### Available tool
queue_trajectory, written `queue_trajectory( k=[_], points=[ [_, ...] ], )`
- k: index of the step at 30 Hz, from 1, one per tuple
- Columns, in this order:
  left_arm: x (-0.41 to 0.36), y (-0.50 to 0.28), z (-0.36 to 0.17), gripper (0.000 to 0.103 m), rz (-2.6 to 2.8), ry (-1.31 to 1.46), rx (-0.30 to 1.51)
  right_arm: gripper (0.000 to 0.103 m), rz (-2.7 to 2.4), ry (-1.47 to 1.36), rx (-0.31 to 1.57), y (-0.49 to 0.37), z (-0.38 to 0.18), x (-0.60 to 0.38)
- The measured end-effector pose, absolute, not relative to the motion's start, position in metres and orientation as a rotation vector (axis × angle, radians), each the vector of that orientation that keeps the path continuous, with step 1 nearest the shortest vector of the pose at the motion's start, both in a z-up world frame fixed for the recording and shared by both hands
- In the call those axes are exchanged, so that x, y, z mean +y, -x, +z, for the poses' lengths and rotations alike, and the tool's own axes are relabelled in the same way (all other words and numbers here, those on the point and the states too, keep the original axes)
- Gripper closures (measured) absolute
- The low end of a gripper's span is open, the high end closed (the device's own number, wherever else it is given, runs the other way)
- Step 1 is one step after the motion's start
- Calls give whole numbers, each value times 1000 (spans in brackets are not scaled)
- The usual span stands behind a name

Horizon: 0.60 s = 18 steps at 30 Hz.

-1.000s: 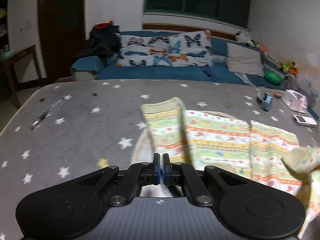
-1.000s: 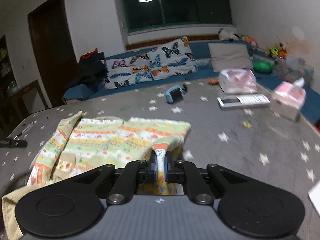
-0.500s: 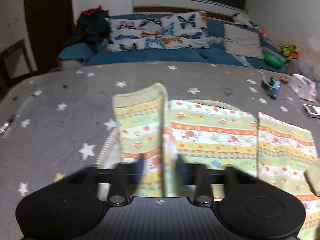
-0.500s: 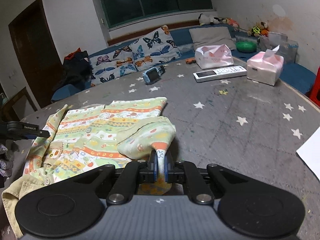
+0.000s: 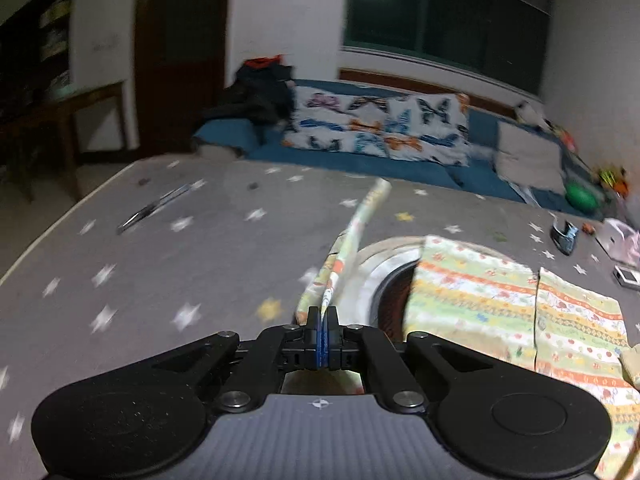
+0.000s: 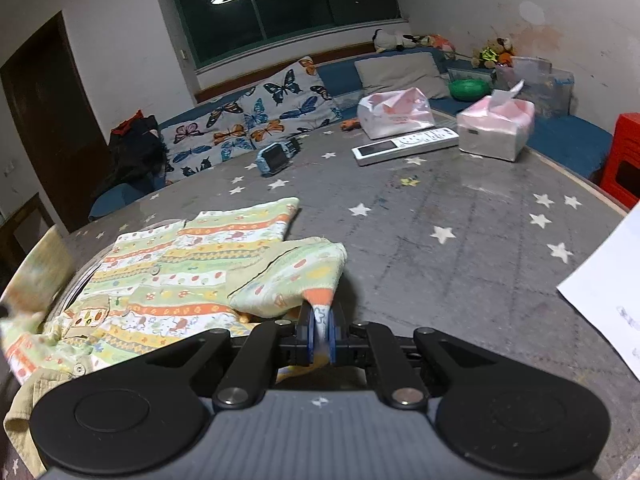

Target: Fold clothes

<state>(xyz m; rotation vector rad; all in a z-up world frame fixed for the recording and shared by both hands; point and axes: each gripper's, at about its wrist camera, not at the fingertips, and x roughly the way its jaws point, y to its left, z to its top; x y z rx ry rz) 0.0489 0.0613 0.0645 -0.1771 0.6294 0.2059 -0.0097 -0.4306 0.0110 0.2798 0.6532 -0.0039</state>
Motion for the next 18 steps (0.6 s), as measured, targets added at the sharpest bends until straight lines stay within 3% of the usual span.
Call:
queue_trajectory(
  k=[10, 18],
  points=[
    [75, 43, 35, 102, 284, 319, 690, 96, -55, -303, 678, 16, 1, -449],
    [80, 61, 29, 102, 328, 367, 694, 95, -56, -276, 701, -3, -7, -442]
  ],
)
